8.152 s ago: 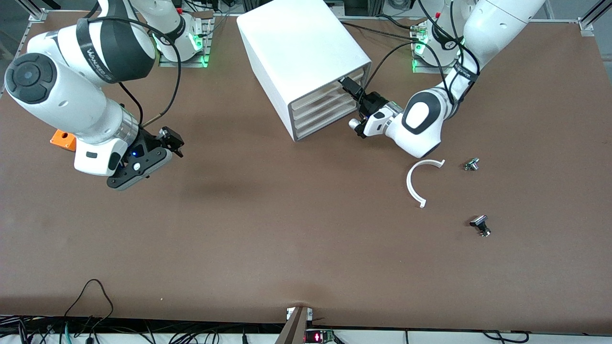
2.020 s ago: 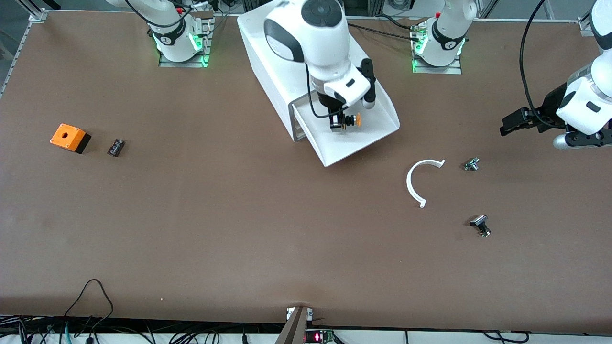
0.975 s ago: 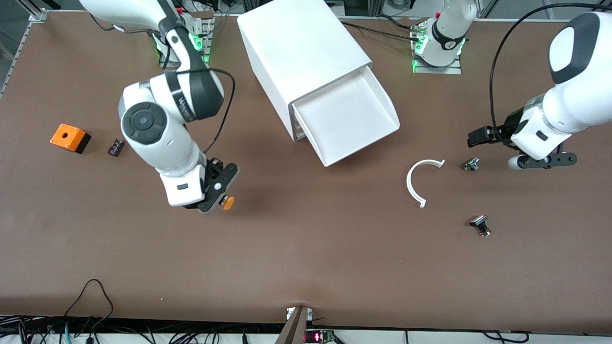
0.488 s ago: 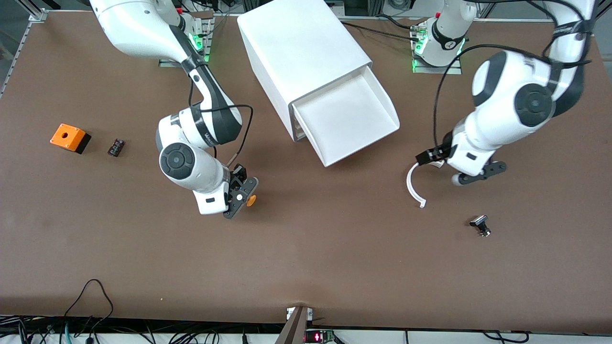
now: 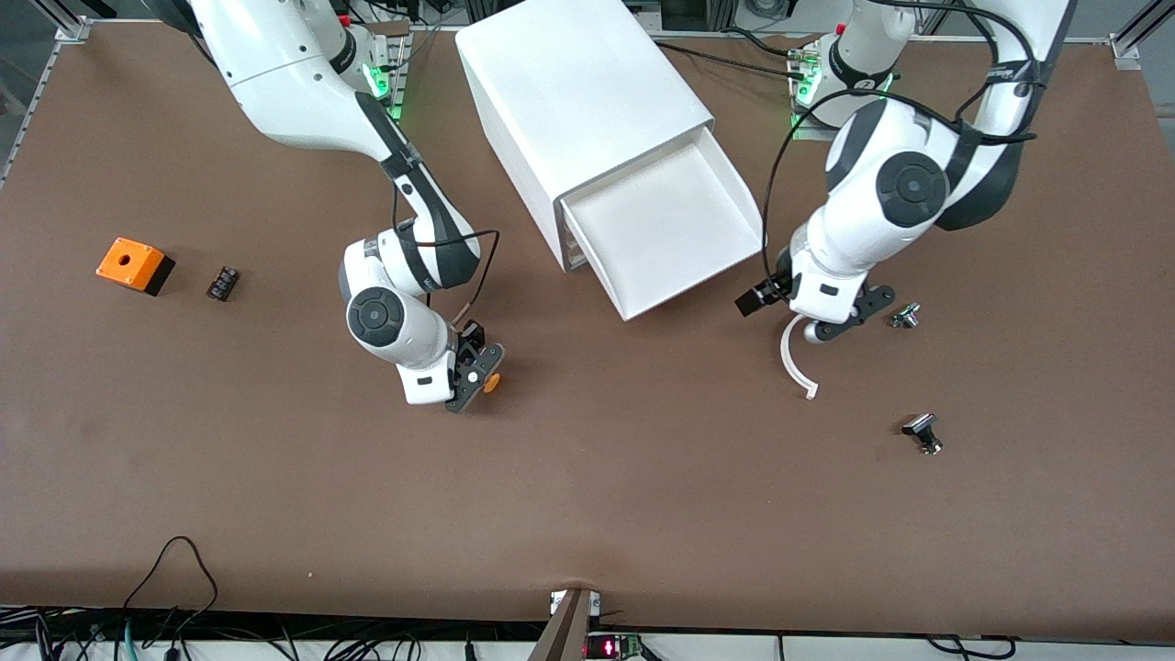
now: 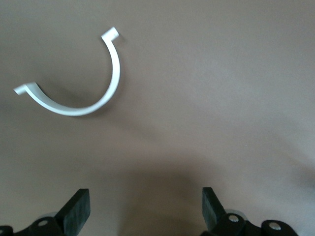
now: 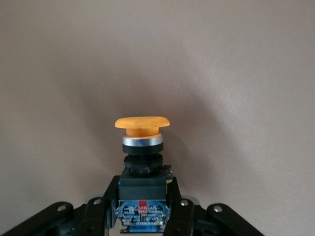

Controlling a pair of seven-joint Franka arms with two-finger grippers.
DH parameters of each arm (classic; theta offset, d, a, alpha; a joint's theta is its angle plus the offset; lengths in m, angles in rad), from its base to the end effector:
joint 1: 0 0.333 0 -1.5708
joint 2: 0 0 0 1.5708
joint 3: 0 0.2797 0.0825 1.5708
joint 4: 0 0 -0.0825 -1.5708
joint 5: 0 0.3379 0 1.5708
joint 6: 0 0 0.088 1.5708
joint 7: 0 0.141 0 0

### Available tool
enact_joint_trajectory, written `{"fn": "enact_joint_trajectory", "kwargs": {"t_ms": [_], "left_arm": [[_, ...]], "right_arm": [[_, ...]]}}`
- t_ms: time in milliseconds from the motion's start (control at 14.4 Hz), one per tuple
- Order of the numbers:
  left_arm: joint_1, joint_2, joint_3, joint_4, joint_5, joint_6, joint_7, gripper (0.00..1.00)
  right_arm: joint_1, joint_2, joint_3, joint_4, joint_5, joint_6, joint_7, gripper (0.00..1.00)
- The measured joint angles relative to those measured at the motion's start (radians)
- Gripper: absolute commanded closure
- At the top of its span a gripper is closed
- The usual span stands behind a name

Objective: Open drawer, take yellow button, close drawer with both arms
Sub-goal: 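Push the drawer shut with the left gripper while the right gripper holds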

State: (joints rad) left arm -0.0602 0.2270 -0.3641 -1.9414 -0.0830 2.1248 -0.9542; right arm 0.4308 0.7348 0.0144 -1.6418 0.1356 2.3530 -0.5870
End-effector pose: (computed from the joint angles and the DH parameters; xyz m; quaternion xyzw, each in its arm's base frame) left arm 0.5016 -0.2285 0.3290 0.9551 0.2861 -0.0594 0.0483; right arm 0.5641 0.2742 0.1559 -0.8921 -0.4486 0.0081 0.0530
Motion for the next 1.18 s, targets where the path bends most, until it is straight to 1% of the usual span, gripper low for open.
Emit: {"fn": "enact_joint_trajectory", "kwargs": {"t_ms": [70,209,348,627,766,975,1184], "left_arm": [[-0.004,0.004,-0.012,-0.013,0.0,0.015,-0.033,0.0],[-0.006,0.007,-0.032,-0.034,0.0,0.043,-0.082,0.0],[-0.006,0.007,-0.036,-0.046,0.0,0.059,-0.099,0.0],[-0.008,0.007,-0.049,-0.065,-0.001,0.061,-0.119,0.0],[-0.011,0.007,-0.092,-0.087,-0.001,0.061,-0.166,0.0],[-0.015,-0.004,-0.16,-0.11,-0.007,0.043,-0.232,0.0],[-0.02,-0.021,-0.197,-0.129,-0.128,-0.02,-0.242,0.0]], "right_arm": [[0.0,0.002,0.0,-0.014,0.0,0.018,0.0,0.0],[0.0,-0.002,0.001,-0.017,0.0,0.025,0.0,0.0],[-0.002,-0.019,-0.001,-0.015,0.0,0.028,0.0,0.0],[-0.005,-0.1,-0.002,-0.01,0.0,0.004,0.0,0.0],[-0.006,-0.133,-0.003,0.008,0.0,-0.052,0.002,0.0],[-0.008,-0.167,-0.014,0.073,0.0,-0.175,0.032,0.0],[-0.018,-0.198,-0.046,0.1,0.0,-0.232,0.072,0.0]]}}
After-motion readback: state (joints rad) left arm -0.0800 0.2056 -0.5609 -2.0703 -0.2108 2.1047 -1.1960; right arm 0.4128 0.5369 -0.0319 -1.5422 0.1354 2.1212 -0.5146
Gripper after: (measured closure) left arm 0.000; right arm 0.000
